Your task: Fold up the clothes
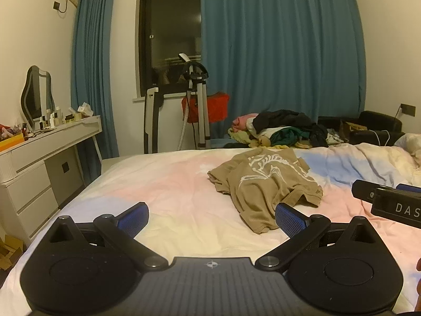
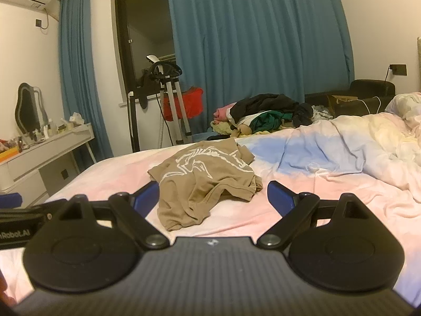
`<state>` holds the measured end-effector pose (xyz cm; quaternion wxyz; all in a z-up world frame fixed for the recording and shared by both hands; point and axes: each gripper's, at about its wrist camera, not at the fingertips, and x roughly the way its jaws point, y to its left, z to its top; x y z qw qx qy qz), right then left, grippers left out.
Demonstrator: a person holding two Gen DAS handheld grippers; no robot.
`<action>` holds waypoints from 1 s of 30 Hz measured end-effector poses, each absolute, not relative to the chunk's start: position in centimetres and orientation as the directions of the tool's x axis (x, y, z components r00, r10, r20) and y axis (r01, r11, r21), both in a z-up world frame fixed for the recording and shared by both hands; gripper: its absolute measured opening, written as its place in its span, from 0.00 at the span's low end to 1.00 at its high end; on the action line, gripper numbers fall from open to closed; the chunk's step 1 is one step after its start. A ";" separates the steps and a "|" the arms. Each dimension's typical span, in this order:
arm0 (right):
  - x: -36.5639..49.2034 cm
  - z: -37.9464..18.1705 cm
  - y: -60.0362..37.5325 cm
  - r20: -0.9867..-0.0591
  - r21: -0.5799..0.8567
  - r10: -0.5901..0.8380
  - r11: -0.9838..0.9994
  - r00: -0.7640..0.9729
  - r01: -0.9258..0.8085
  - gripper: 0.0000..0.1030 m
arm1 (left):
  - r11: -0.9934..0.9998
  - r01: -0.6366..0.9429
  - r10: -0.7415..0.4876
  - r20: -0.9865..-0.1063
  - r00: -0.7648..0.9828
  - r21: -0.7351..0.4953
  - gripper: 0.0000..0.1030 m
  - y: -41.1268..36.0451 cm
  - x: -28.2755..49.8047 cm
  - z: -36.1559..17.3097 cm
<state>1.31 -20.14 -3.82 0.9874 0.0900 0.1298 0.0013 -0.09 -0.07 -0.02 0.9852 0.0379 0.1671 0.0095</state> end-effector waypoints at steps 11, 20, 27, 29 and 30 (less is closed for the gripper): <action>1.1 -3.8 -20.2 -0.252 0.184 0.024 0.983 0.967 0.023 0.88 | 0.997 0.001 0.027 -0.351 0.936 0.079 1.00 0.0 -0.1 0.3; 1.1 -3.9 -20.0 -0.255 0.171 0.016 0.985 0.967 0.029 0.88 | 0.997 -0.008 0.035 -0.361 0.932 0.078 1.00 -0.2 0.0 0.3; 1.0 -3.8 -19.9 -0.254 0.173 0.017 0.985 0.967 0.028 0.88 | 0.996 -0.026 0.054 -0.358 0.932 0.083 1.00 -0.2 0.0 0.3; 1.0 -3.8 -19.9 -0.254 0.172 0.016 0.985 0.967 0.029 0.88 | 0.996 -0.026 0.055 -0.354 0.934 0.088 1.00 -0.3 -0.1 0.3; 1.0 -3.7 -19.9 -0.255 0.173 0.016 0.985 0.967 0.029 0.88 | 0.996 -0.023 0.051 -0.352 0.935 0.085 1.00 -0.3 -0.2 0.3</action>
